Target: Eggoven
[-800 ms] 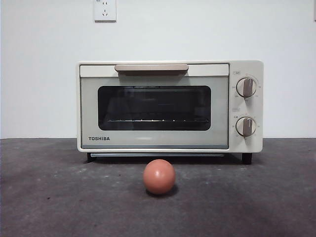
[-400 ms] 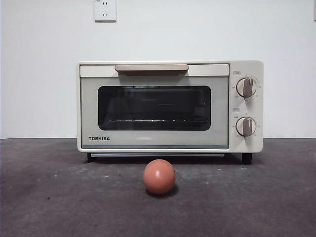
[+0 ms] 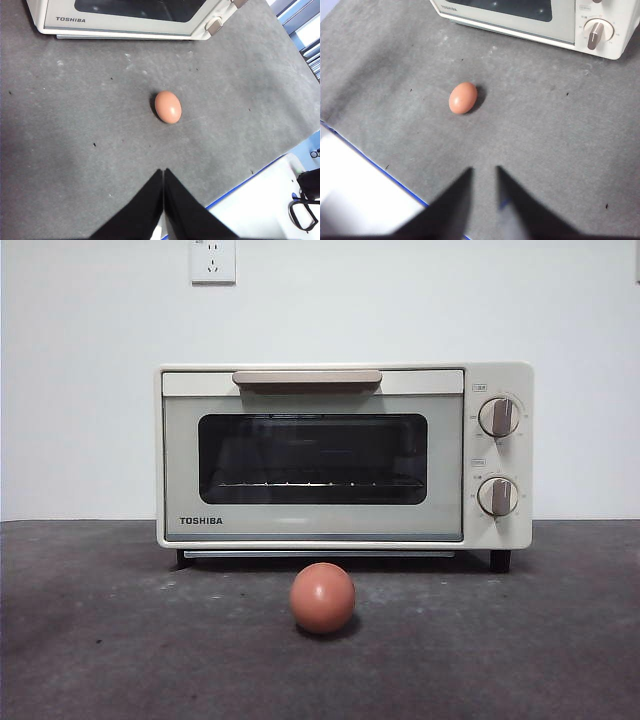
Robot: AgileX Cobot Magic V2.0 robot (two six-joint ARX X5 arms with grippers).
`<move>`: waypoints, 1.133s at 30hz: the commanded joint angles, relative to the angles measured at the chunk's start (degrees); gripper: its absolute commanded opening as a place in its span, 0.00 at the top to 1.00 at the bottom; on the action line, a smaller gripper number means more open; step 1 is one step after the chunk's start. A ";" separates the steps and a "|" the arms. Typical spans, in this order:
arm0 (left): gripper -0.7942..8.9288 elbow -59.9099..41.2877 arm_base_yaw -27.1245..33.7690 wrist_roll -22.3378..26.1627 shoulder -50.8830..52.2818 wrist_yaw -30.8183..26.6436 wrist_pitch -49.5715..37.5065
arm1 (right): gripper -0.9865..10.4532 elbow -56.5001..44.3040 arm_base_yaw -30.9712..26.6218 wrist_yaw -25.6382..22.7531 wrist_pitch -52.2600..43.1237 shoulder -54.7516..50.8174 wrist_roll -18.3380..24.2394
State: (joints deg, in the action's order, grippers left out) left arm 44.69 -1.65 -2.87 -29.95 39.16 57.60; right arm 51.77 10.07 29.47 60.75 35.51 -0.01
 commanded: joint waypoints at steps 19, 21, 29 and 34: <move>0.91 1.01 -0.09 0.90 -0.33 0.28 -2.32 | 0.63 1.05 13.55 -1.57 -13.09 16.46 -15.69; 0.91 1.01 -0.09 0.90 -0.33 0.28 -2.32 | 0.63 1.07 17.35 -4.24 -16.09 19.89 -17.42; 0.91 1.01 -0.83 0.90 -0.33 0.28 -2.32 | 0.63 1.27 29.05 -13.25 -28.92 36.33 -24.57; 0.91 1.01 -1.57 0.90 -0.33 0.28 -2.32 | 0.63 4.11 31.85 -18.21 -31.21 45.77 -26.21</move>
State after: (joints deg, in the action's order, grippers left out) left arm 44.69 -3.07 -2.46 -29.95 39.18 55.86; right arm 54.13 41.19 12.19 30.39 79.61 -24.62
